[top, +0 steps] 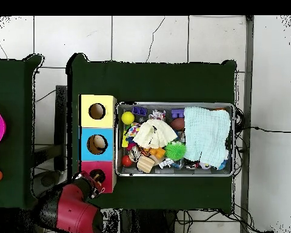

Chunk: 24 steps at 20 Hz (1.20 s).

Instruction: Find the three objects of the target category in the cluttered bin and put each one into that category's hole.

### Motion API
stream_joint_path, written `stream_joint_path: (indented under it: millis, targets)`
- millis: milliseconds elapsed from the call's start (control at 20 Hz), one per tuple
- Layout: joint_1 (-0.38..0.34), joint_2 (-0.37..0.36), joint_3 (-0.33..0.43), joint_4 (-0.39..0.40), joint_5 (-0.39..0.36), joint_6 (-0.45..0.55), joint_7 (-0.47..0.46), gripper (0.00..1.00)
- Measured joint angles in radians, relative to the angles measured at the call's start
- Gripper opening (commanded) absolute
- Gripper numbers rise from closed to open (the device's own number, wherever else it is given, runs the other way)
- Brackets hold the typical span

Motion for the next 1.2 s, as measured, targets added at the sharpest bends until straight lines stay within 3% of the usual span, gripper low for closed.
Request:
stream_joint_path:
  millis: [1000, 1050, 1200]
  targets:
    - [0.017, 0.033, -0.015, -0.011, 0.034, -0.001, 0.0, 0.0]
    - [0.019, 0.033, -0.017, -0.012, 0.035, -0.001, 0.0, 1.0]
    - [0.03, 0.038, -0.019, -0.014, 0.035, -0.002, 0.0, 1.0]
